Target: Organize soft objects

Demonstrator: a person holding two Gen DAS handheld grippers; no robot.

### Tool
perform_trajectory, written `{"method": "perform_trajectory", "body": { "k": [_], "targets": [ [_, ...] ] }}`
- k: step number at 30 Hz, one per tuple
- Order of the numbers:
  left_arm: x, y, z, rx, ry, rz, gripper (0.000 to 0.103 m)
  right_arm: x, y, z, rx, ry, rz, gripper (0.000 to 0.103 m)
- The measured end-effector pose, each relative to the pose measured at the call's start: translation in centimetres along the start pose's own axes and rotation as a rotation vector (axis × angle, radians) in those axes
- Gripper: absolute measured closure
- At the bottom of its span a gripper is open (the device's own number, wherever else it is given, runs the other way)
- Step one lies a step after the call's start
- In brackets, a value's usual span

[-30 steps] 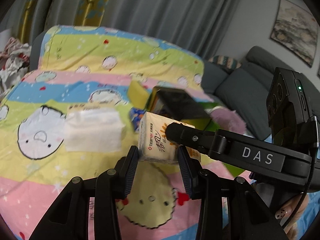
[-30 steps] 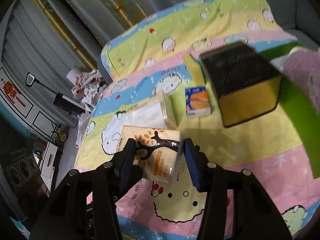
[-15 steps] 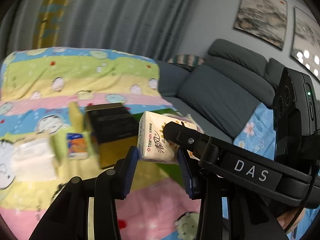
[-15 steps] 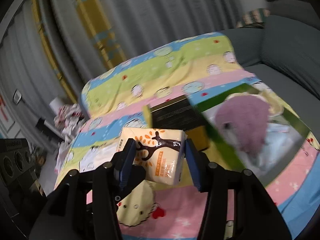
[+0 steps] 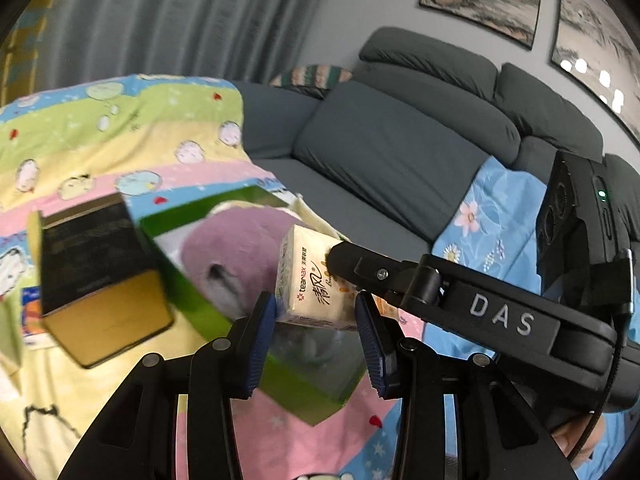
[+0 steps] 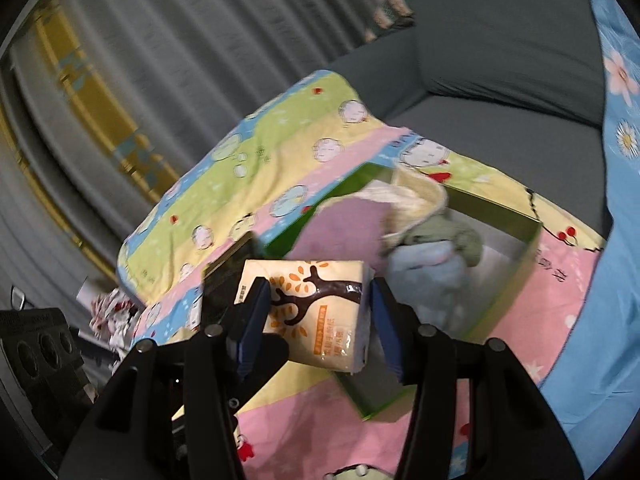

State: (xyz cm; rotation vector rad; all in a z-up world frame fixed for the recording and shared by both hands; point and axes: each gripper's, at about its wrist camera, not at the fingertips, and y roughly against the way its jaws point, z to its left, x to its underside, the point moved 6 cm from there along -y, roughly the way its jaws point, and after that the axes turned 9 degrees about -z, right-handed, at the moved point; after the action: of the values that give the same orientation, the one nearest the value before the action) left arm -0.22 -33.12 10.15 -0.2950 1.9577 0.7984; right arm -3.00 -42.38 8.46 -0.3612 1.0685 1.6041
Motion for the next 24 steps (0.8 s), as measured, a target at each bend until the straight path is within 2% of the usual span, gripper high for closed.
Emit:
{"method": "perform_trajectory", "body": {
  "k": [4,6,12,18,22,24],
  "targets": [
    [0.0,-2.4,-0.7,0.056,0.044,0.045,0.062,-1.0,-1.0,-2.1,0.067,-0.038,-0.003,0.052],
    [0.2,-3.4,-1.1,0.06,0.045,0.065,0.062,-1.1,-1.4,-2.9,0.106,-0.042,-0.009,0.052],
    [1.8,-5.7,-0.9,0.016,0.033,0.119,0.062,-0.4,-3.2,-4.6,0.16,-0.072,0.051,0.052],
    [2.1,-6.0,-0.4,0.012,0.076,0.138,0.062,-0.3,-4.2,-4.8,0.155,-0.085,0.066,0.052],
    [2.1,-5.8,0.3,0.004,0.12,0.141,0.059,-0.1,-4.7,-5.1,0.166,-0.084,0.072,0.039],
    [2.2,-5.5,0.7,-0.009,0.131,0.147,0.057,0.0,-4.7,-5.1,0.159,-0.083,0.07,0.039]
  ]
}}
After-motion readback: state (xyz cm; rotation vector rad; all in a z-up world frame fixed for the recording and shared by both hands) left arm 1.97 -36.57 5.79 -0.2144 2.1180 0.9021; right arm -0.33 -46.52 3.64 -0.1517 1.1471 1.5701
